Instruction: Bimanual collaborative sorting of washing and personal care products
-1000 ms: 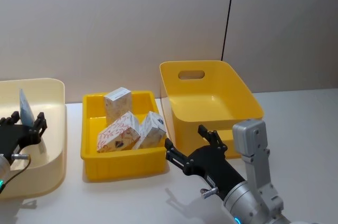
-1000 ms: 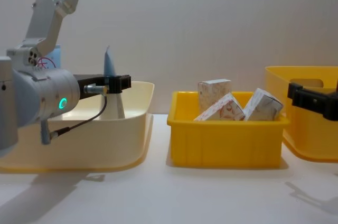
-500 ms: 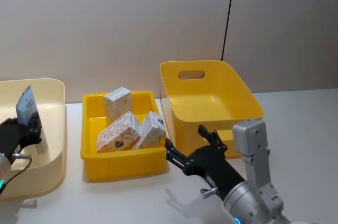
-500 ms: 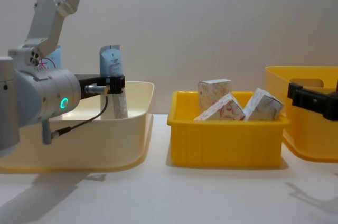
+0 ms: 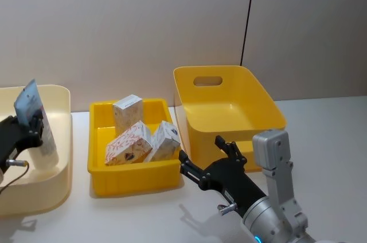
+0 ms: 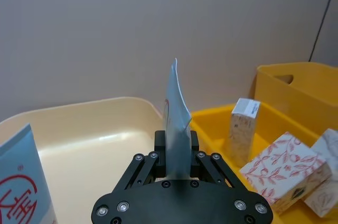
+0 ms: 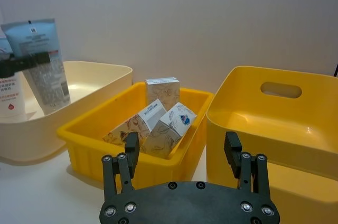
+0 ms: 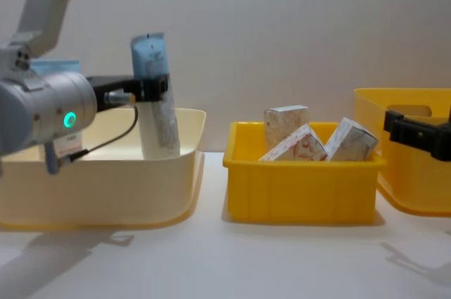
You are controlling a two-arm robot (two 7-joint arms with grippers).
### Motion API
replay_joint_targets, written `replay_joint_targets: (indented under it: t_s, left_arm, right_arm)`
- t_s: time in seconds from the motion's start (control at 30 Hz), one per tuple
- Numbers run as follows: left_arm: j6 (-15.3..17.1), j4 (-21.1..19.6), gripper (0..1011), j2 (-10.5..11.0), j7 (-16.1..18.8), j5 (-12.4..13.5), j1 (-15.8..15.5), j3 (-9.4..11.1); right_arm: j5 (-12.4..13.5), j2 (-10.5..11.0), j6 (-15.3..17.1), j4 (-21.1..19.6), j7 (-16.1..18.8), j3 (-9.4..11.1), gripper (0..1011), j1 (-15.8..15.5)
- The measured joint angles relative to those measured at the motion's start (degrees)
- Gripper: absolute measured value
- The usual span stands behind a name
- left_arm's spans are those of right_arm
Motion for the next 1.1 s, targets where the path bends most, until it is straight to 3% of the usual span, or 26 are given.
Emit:
replay_joint_targets:
  t_s: [0.53, 1.1]
  left_arm:
    - [-5.16, -3.47, 229, 3.34, -13.01, -6.36, 0.15, -1.50]
    - [-6.35, -5.45, 230, 5.32, -25.68, -13.48, -0.08, -0.06]
  right_arm:
    - [0.00, 0.00, 0.00, 0.00, 0.00, 0.00, 1001, 0.00]
    - [0.00, 0.00, 0.00, 0.00, 0.00, 0.00, 1001, 0.00]
